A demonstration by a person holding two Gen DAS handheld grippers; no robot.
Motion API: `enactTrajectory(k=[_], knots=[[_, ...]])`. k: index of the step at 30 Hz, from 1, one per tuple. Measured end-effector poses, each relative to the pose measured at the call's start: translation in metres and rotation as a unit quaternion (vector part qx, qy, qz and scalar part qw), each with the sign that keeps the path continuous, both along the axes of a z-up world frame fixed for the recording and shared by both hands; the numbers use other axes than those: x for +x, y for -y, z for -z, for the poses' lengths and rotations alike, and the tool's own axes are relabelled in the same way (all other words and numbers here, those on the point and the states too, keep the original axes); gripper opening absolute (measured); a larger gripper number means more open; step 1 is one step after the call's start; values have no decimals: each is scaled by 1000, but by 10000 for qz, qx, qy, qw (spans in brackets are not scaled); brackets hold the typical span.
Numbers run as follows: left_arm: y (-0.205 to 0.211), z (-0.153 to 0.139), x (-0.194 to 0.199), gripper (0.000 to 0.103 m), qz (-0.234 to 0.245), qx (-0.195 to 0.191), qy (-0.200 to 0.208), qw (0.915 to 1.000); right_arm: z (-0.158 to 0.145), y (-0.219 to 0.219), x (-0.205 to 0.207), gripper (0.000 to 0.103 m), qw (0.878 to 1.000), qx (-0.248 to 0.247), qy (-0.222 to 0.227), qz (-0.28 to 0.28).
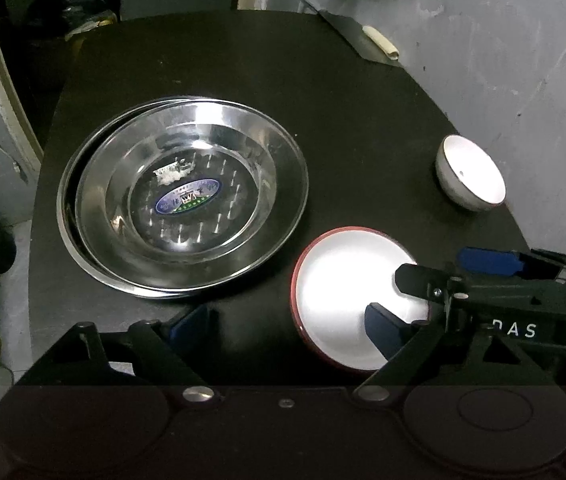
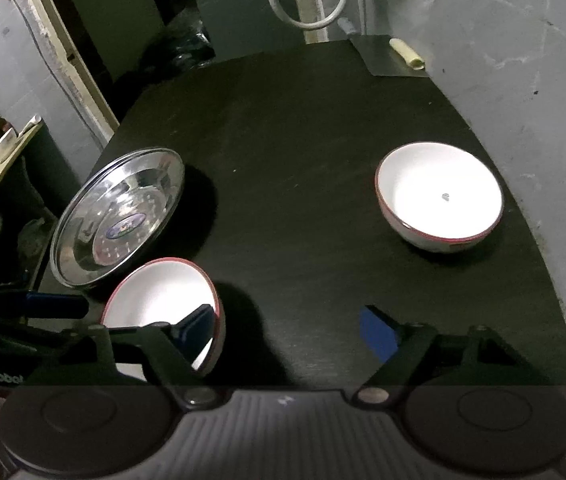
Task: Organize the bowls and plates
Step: 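Close the left gripper on the rim of the red-rimmed white bowl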
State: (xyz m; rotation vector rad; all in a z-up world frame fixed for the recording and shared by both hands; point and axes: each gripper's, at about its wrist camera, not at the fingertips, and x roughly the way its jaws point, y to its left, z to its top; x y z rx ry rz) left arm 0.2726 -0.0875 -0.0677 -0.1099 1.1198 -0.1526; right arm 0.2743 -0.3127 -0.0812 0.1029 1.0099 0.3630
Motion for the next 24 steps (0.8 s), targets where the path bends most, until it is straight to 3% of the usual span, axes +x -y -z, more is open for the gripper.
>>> enactTrajectory(k=[5, 8, 10, 12, 21, 24], knots=[[3, 3, 2, 78, 89, 78, -59, 9999, 4, -2, 1, 79, 9999, 17, -124, -51], [6, 4, 2, 67, 145, 107, -69, 9998, 3, -3, 1, 73, 9999, 34, -114, -110], [7, 5, 2, 51, 202, 122, -82, 9997, 2, -4, 0, 62, 9997, 106, -129, -190], [9, 6, 2, 44, 256, 91, -115, 9996, 1, -7, -1, 56, 9994, 145, -147, -288], [14, 7, -3, 21, 348, -110, -33, 9993, 1, -7, -7, 33, 9973, 479, -327, -454], [16, 7, -6, 19, 374, -111, 35, 9992, 1, -7, -10, 23, 9965, 552, -377, -502]])
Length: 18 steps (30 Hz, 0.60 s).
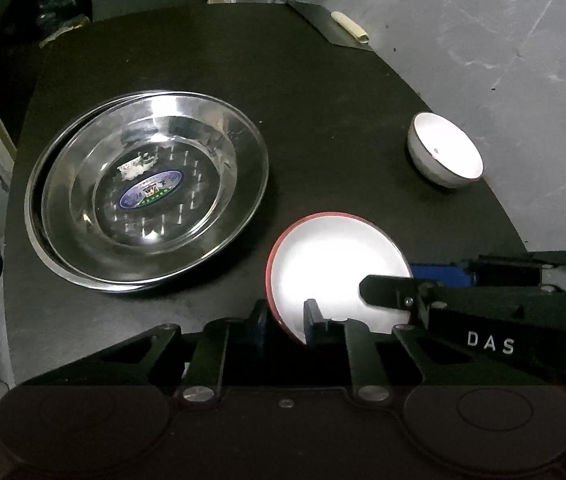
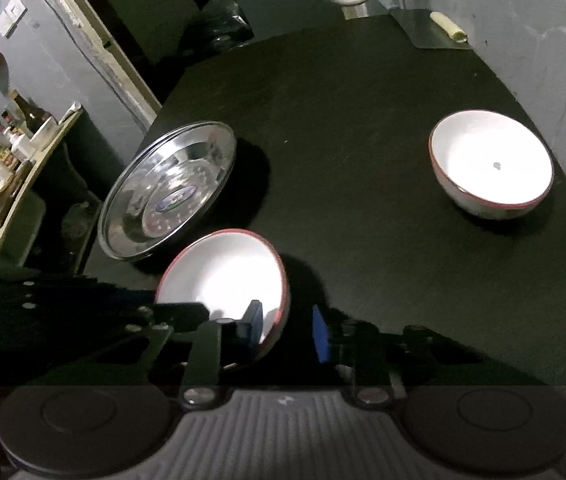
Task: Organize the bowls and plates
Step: 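Close the left gripper on the rim of the red-rimmed white bowl, then lift the red-rimmed bowl with the left gripper and lower it into the steel bowl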
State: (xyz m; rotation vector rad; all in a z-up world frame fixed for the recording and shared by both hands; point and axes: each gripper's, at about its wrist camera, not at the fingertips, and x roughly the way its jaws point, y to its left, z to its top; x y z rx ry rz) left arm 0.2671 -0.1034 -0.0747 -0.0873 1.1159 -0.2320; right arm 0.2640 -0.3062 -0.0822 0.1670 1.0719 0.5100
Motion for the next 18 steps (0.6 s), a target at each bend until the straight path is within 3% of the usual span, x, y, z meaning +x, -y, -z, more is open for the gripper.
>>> enactTrajectory(k=[1, 8, 13, 18], knots=[[1, 0, -1, 18, 13, -5, 25, 10000, -1, -1, -2, 17, 10000, -2, 2, -26], [0, -13, -12, 12, 77, -206, 382, 9990, -12, 2, -16, 13, 9997, -132, 176, 42], [-4, -38, -27, 11, 131, -331, 1054, 9938, -37, 6, -34, 13, 9969, -100, 765, 156], [-12, -63, -48, 11, 159, -444, 1762, 9832, -67, 3, -54, 13, 9893, -156, 1439, 177]])
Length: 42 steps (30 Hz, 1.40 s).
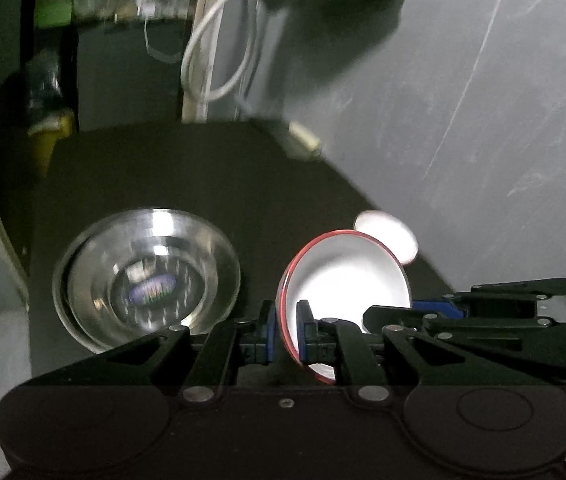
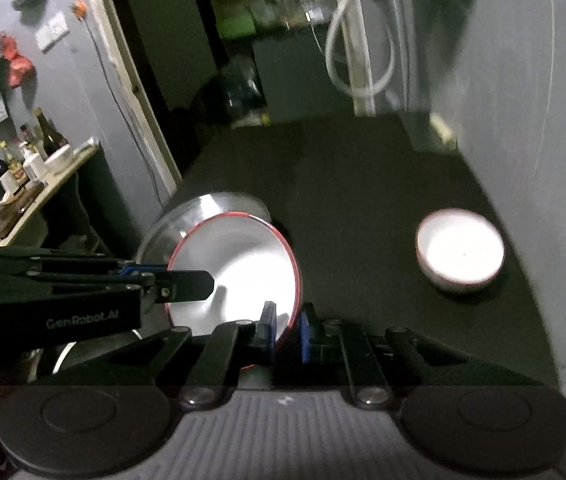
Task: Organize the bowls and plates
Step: 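Lift the red-rimmed bowl with the left gripper and lower it into the steel bowl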
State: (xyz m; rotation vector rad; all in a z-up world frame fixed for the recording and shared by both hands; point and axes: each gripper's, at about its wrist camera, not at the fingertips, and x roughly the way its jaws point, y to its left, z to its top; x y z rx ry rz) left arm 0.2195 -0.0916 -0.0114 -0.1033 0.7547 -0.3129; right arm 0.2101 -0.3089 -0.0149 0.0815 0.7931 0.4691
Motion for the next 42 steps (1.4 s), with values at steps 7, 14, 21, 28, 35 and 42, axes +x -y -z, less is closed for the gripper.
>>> enactTrajectory(k=[7, 14, 21, 28, 35, 42], knots=[[-14, -26, -34, 11, -108, -67, 739, 9972, -31, -21, -30, 13, 9971, -148, 748, -79], [-32, -43, -74, 11, -310, 80, 1293, 9911, -49, -52, -66, 13, 9897, -275, 1370, -295], [-56, -51, -113, 11, -610, 403, 1539, 9854, -57, -90, -101, 13, 9816, -313, 1779, -627], [-81, -44, -134, 11, -871, 633, 1353, 9849, -54, -121, -117, 13, 9786, -349, 1758, -1011], [-99, -34, -135, 11, -899, 420, 1019, 9898, -48, -132, -111, 13, 9834, -436, 1335, -1147], [-100, -21, -122, 11, -766, 296, 648, 9945, -37, -130, -104, 14, 9872, -612, 962, -1111]])
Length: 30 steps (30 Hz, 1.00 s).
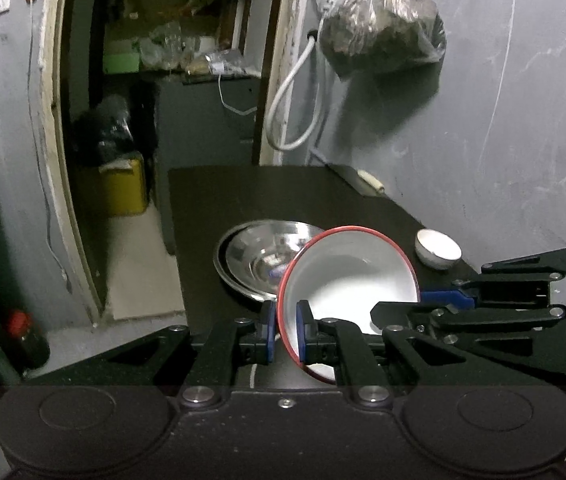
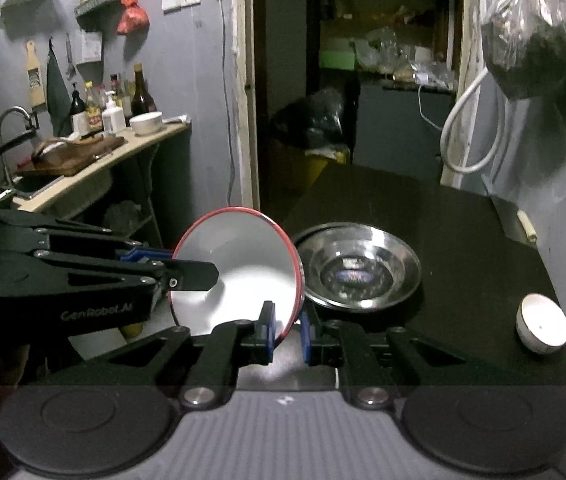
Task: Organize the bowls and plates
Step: 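Lift the red-rimmed bowl with the left gripper and lower it into the steel bowl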
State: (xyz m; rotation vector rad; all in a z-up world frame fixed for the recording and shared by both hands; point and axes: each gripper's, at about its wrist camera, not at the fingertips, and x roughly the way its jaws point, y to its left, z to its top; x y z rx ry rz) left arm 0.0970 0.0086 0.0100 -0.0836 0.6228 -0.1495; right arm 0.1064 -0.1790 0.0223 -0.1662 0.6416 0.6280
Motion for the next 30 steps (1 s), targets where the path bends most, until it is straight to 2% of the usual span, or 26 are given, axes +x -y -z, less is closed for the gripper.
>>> enactTrajectory(k=[4, 11, 19, 30], knots=[[0, 8, 7, 11, 47, -60, -229, 9997, 7, 1, 6, 14, 9997, -69, -215, 26], [2, 21, 15, 11, 101, 106, -690, 9975, 22, -4, 16, 15, 9977, -292, -608, -41], [3, 36, 30, 11, 110, 279, -1318, 9908, 41, -11, 25, 15, 9924, -534, -1091, -203], [11, 51, 50, 11, 202, 462, -1797, 9824, 54, -13, 41, 15, 9871, -691, -1417, -275]])
